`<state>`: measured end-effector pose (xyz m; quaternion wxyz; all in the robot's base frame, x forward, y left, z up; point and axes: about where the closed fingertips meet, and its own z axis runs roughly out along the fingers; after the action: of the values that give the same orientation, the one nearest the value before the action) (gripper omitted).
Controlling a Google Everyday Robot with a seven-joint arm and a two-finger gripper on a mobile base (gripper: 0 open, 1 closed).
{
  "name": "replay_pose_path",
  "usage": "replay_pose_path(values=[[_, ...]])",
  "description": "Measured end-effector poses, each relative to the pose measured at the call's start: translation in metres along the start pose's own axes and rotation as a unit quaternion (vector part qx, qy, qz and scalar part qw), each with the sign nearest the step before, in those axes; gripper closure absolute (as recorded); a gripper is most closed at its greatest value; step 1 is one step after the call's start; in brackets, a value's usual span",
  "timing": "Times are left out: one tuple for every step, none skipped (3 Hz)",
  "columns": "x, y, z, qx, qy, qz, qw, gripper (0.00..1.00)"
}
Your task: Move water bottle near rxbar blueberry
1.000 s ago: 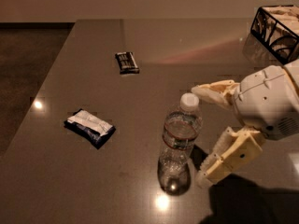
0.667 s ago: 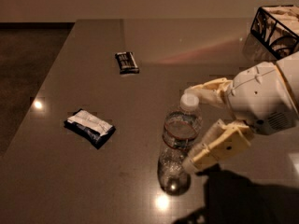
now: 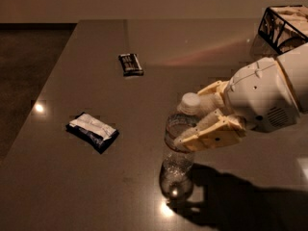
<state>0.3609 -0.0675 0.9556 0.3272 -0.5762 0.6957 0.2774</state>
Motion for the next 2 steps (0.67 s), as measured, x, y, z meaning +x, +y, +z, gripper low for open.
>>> replay_pose_path(values=[[-0.022, 0.003, 0.000, -0.003, -0.012, -0.006, 0.9999, 0.85], [-0.049, 0.000, 0.006, -0.002, -0.020, -0.021, 0.9996, 1.00]])
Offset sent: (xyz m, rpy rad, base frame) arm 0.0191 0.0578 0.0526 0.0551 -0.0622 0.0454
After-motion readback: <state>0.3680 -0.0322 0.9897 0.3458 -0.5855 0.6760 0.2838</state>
